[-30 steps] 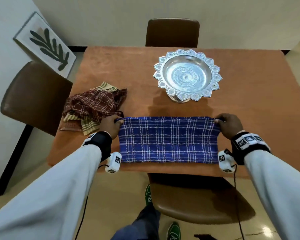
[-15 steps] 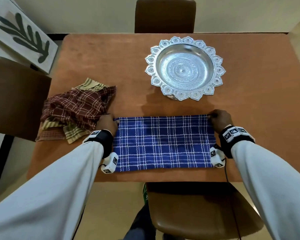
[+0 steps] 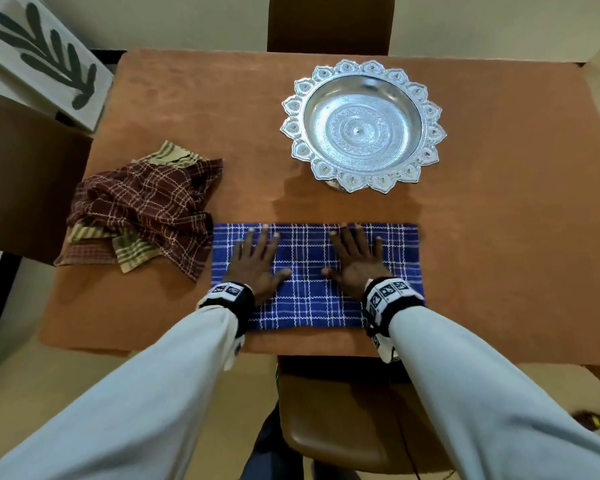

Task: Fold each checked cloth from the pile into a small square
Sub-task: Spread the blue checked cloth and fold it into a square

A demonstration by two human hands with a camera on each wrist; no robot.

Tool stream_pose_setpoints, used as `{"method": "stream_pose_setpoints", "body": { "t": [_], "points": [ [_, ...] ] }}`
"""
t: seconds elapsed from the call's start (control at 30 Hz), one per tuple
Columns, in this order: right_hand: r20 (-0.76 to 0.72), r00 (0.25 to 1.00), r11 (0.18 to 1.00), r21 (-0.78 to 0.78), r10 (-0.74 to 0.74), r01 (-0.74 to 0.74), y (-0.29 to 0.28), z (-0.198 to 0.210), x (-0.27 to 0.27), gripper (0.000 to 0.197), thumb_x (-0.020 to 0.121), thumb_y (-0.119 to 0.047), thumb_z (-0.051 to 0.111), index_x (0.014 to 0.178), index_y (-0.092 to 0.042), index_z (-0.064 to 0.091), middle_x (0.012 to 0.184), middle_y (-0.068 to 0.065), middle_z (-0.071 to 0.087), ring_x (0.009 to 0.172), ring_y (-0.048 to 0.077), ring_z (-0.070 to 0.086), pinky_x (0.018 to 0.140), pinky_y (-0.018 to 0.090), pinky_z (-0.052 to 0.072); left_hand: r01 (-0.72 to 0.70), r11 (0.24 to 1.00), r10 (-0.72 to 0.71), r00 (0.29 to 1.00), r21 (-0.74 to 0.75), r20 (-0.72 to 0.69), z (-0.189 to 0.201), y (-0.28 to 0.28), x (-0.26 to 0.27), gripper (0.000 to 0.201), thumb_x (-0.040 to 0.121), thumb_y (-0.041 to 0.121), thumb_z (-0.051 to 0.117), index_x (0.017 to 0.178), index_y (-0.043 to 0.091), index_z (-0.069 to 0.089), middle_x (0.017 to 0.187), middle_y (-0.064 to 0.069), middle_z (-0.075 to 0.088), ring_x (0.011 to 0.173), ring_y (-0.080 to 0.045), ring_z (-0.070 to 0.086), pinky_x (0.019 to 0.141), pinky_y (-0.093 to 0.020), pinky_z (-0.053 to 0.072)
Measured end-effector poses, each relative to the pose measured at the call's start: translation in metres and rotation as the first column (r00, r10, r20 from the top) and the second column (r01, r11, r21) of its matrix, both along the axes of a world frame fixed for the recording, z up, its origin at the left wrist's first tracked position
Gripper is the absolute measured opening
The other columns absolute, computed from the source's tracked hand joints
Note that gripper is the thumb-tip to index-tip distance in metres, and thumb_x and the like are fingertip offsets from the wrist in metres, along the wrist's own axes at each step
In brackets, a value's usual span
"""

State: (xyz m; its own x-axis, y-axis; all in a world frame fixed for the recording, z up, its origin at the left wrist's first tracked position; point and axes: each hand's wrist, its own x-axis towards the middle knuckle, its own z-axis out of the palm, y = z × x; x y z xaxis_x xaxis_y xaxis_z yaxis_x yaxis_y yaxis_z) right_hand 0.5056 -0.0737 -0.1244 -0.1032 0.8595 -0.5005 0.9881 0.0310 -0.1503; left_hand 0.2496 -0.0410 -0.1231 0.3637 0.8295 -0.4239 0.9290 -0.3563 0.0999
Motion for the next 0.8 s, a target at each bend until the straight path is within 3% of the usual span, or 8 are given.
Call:
{"method": "stream_pose_setpoints", "body": {
  "t": [0.13,0.27,0.33,0.43,0.53,0.67,0.77,0.8],
  "points": [
    [0.095,0.977,0.982,0.017,-0.19,0.189,-0.017,-0.001,0.072,0.096,0.078,-0.089,0.005,0.152,-0.032,-0.02,0.157,-0.004,-0.034,0.146,0.023,-0.028,0.115,0.06,-0.015,-0.053,0.998,0.055,0.997,0.03,-0.062,-0.007,-0.004,-0.061,0.095,0.081,0.083,0.0,0.155,0.024,-0.014,0.162,-0.004,-0.022,0.149,-0.023,-0.018,0.121,-0.045,-0.004],
    [0.143,0.958,0.969,0.019,-0.247,0.247,-0.026,0.013,0.084,0.103,0.077,-0.089,-0.001,0.152,-0.022,-0.021,0.157,0.004,-0.032,0.145,0.028,-0.029,0.113,0.061,-0.016,-0.11,0.993,0.115,0.987,0.049,-0.11,0.009,-0.016,-0.061,0.095,0.086,0.077,0.005,0.155,0.014,-0.011,0.162,-0.012,-0.017,0.15,-0.026,-0.016,0.122,-0.043,-0.005],
    [0.046,0.99,0.99,0.039,-0.135,0.133,-0.032,0.019,0.05,0.102,0.076,-0.088,-0.005,0.149,-0.019,-0.025,0.155,0.008,-0.035,0.144,0.029,-0.031,0.112,0.06,-0.019,-0.004,0.996,0.006,1.0,0.091,-0.015,0.012,-0.032,-0.033,0.09,0.093,0.071,0.016,0.156,0.009,0.002,0.163,-0.016,-0.005,0.151,-0.03,-0.003,0.122,-0.045,0.001],
    [-0.052,0.971,0.972,-0.032,0.233,-0.235,-0.059,0.007,-0.011,0.107,0.065,-0.086,-0.024,0.149,-0.019,-0.022,0.156,0.009,-0.031,0.146,0.031,-0.025,0.113,0.065,-0.011,0.178,0.98,-0.185,0.979,0.093,0.084,0.001,-0.071,0.012,0.083,0.094,0.068,0.015,0.155,0.01,0.019,0.162,-0.016,0.013,0.149,-0.032,0.016,0.12,-0.051,0.019],
    [-0.021,0.944,0.944,-0.017,0.329,-0.329,-0.075,-0.005,-0.011,0.099,0.075,-0.081,-0.021,0.154,-0.022,-0.011,0.162,0.009,-0.012,0.15,0.034,-0.01,0.113,0.065,-0.005,0.209,0.977,-0.21,0.977,0.043,0.02,-0.011,-0.097,0.005,0.078,0.095,0.065,0.013,0.157,0.017,0.007,0.164,-0.009,-0.002,0.151,-0.027,0.001,0.12,-0.05,0.015],
    [0.032,0.976,0.976,-0.042,0.216,-0.214,-0.09,0.0,0.059,0.103,0.069,-0.085,-0.022,0.151,-0.023,-0.016,0.161,0.004,-0.022,0.148,0.028,-0.02,0.115,0.061,-0.011,0.065,0.996,-0.065,0.998,0.061,0.005,-0.011,-0.116,-0.066,0.077,0.096,0.064,0.012,0.157,0.017,0.008,0.165,-0.007,0.001,0.152,-0.026,0.0,0.12,-0.047,0.004],
    [0.162,0.97,0.981,-0.093,0.181,-0.168,-0.102,0.012,0.103,0.099,0.074,-0.085,-0.014,0.153,-0.026,-0.015,0.162,0.003,-0.021,0.15,0.028,-0.014,0.114,0.062,-0.006,-0.081,0.996,0.08,0.997,0.046,0.021,-0.002,-0.13,-0.103,0.073,0.097,0.061,0.016,0.157,0.02,0.013,0.165,-0.005,0.003,0.151,-0.029,0.005,0.118,-0.049,0.01],
    [0.151,0.973,0.981,-0.114,0.176,-0.16,-0.097,0.021,0.106,0.094,0.081,-0.082,-0.006,0.156,-0.026,-0.005,0.164,0.003,-0.013,0.151,0.028,-0.007,0.114,0.063,-0.002,-0.164,0.986,0.163,0.985,0.023,0.052,0.004,-0.131,-0.105,0.068,0.098,0.059,0.019,0.155,0.022,0.019,0.164,-0.004,0.009,0.15,-0.03,0.011,0.117,-0.05,0.016]
  ]
}}
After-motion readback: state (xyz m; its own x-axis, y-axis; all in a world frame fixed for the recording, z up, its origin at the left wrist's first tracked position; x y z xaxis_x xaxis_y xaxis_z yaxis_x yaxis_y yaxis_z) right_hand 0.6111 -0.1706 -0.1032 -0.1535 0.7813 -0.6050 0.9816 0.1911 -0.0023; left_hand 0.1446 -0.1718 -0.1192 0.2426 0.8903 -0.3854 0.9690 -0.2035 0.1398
